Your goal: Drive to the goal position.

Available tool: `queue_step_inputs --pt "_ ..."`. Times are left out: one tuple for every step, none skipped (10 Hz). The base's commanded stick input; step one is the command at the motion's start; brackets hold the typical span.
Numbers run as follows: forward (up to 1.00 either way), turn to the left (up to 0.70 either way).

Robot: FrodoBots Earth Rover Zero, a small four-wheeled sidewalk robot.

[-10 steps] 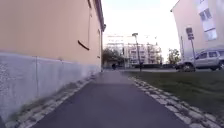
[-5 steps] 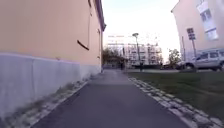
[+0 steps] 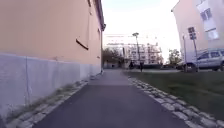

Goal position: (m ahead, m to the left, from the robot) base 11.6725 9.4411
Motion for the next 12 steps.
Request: queue_step_inputs --pt "0.5 0.0" --pt "0.5 0.0" --pt "0.5 0.0" --pt "0.5 0.0" --pt "0.5 0.0" --pt "0.5 0.0" --pt "0.5 0.0" --pt "0.5 0.0" --pt "0.5 0.0" --pt "0.5 0.0" --pt "0.5 0.0" --pt "0.5 0.0"
